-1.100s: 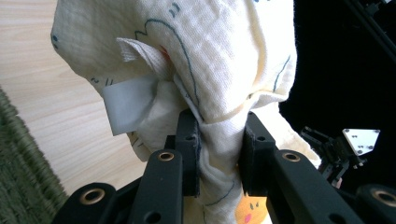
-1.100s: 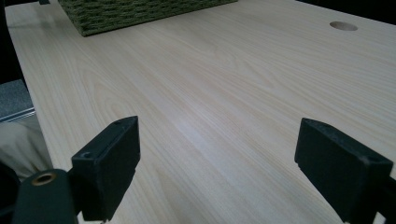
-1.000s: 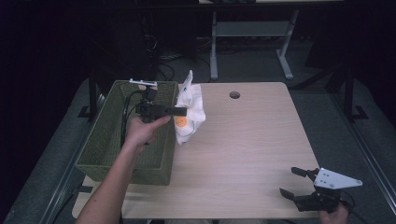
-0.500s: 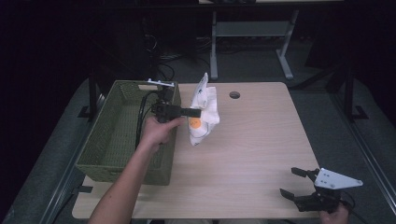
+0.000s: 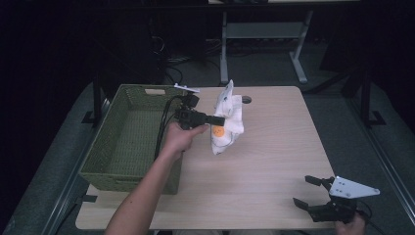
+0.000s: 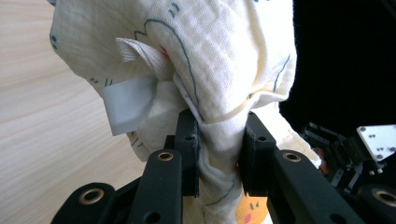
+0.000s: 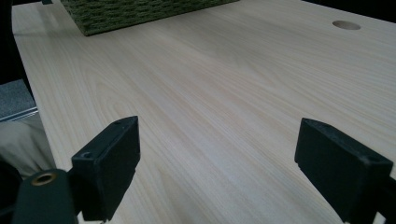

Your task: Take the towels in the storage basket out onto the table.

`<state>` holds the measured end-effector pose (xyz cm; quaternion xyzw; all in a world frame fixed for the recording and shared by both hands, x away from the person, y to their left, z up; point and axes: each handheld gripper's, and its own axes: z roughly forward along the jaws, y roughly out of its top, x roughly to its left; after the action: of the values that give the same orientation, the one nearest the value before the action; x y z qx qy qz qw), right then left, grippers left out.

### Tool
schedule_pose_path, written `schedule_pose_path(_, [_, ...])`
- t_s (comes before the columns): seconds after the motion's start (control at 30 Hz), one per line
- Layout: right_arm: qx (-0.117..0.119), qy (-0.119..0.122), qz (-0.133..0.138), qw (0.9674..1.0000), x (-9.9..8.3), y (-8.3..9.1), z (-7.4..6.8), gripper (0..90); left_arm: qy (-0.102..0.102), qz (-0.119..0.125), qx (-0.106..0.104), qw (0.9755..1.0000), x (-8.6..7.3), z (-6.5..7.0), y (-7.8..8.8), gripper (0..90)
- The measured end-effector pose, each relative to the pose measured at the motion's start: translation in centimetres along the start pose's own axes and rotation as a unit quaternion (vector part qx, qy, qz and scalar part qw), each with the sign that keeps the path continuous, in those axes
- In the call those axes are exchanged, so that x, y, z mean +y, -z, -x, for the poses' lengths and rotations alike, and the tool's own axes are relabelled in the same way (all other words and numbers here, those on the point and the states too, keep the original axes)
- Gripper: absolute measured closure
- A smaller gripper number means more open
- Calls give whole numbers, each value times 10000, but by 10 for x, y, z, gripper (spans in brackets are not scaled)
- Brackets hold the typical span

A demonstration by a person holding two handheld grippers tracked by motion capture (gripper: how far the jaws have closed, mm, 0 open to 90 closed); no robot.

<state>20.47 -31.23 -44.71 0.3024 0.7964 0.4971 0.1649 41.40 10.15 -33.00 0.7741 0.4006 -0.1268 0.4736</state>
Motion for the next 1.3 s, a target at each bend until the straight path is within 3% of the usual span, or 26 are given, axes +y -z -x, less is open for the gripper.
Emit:
schedule_pose_path(0.33, [19, -27, -70, 10000, 0, -1, -1, 138, -66, -155, 105, 9998, 0, 3, -23, 720])
schedule_pose_path(0.83, [46, -16, -72, 10000, 0, -2, -2, 138, 71, -362, 261, 9990, -4, 0, -64, 716])
schedule_pose_path(1.3, [60, -24, 4, 10000, 0, 1, 0, 138, 277, -642, 614, 9957, -14, -13, -104, 708])
